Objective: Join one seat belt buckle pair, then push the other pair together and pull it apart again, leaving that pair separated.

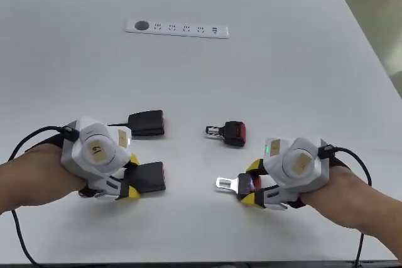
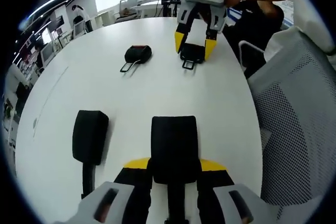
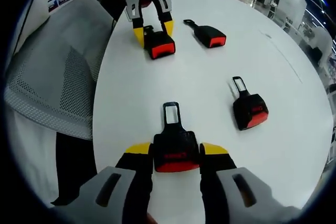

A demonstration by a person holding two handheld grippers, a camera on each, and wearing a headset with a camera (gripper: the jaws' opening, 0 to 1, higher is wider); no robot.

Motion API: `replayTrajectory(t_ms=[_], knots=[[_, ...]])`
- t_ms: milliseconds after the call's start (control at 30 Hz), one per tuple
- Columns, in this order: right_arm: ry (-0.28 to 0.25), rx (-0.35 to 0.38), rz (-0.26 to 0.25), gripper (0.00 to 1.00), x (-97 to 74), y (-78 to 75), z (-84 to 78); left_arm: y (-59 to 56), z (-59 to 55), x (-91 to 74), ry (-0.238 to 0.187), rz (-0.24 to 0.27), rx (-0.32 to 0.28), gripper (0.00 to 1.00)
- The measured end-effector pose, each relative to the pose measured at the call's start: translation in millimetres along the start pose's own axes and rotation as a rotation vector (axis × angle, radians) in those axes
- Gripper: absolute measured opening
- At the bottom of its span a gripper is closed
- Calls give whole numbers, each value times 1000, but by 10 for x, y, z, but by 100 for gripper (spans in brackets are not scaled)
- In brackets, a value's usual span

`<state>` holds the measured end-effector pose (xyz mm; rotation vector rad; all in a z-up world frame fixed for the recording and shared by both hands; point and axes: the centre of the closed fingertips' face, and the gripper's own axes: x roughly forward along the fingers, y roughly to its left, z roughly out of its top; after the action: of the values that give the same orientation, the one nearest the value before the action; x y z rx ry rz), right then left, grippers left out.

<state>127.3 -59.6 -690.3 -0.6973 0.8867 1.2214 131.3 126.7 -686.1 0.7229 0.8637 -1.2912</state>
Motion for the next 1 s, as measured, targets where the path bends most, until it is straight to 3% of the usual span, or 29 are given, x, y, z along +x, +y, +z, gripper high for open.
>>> replayTrajectory(t_ms=[233, 333, 367, 1000], knots=[[39, -48, 29, 33, -3, 21, -8, -3, 13, 12, 49, -22, 42, 34], [106, -100, 32, 34, -2, 22, -93, -5, 12, 12, 62, -32, 59, 34], [73, -88, 40, 34, 24, 14, -65, -6, 10, 11, 66, -35, 65, 34], [62, -98, 49, 33, 35, -28, -48, 39, -44, 41, 105, -68, 129, 33]])
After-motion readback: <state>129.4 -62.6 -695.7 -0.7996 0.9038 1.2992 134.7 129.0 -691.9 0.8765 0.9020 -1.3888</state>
